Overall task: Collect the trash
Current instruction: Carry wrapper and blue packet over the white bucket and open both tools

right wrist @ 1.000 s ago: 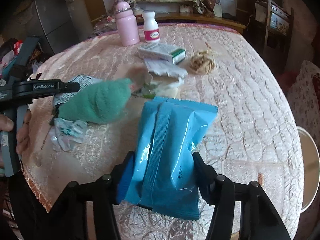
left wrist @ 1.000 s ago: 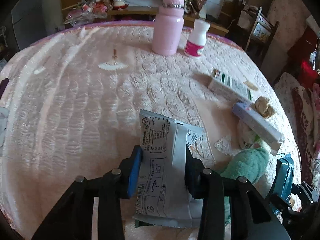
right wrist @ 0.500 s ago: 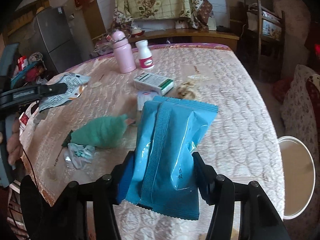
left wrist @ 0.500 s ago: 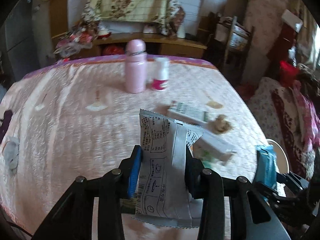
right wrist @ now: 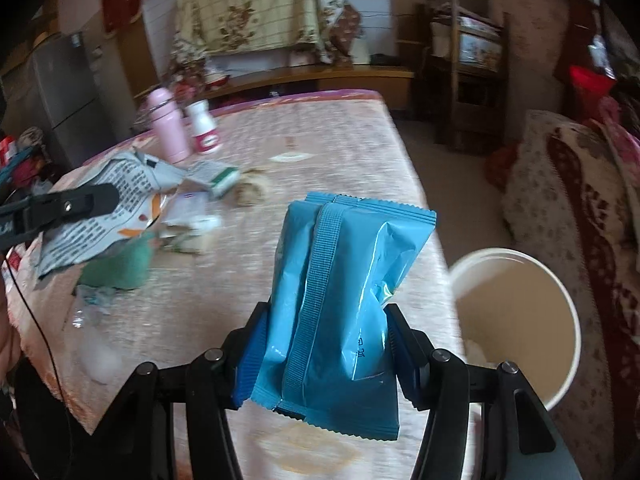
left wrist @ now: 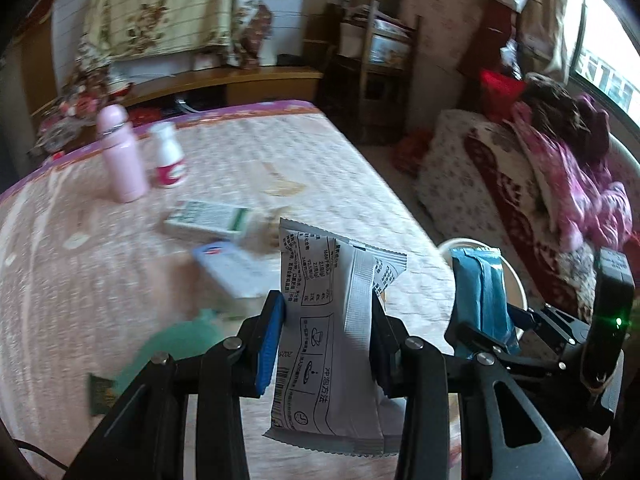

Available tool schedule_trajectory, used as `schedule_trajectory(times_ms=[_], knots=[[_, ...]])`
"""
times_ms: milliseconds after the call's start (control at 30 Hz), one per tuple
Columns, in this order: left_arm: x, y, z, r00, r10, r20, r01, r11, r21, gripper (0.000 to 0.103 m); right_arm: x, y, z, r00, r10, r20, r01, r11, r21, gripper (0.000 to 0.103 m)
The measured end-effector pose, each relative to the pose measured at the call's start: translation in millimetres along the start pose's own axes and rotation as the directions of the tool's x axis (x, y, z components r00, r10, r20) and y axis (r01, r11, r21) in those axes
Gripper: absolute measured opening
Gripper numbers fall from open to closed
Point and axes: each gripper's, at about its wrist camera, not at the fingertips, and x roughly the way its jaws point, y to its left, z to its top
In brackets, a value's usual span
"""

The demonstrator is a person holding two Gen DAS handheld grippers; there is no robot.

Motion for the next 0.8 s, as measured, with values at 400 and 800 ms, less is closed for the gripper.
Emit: schedule_trajectory(times_ms=[400, 800], knots=[[53, -109, 10, 0.995, -0.077, -0.065, 0.083, 0.993, 0.087, 0.041, -4, -129, -19, 0.988, -0.147, -0.043, 0.152, 0.975, 0.163, 0.06], [106, -175, 19, 0.986, -0.114, -0.126, 0.127, 0.987, 0.1, 0.042, 15, -220, -37, 0.962, -0.241, -0.129, 0.269, 0.922, 0.28, 0.062]])
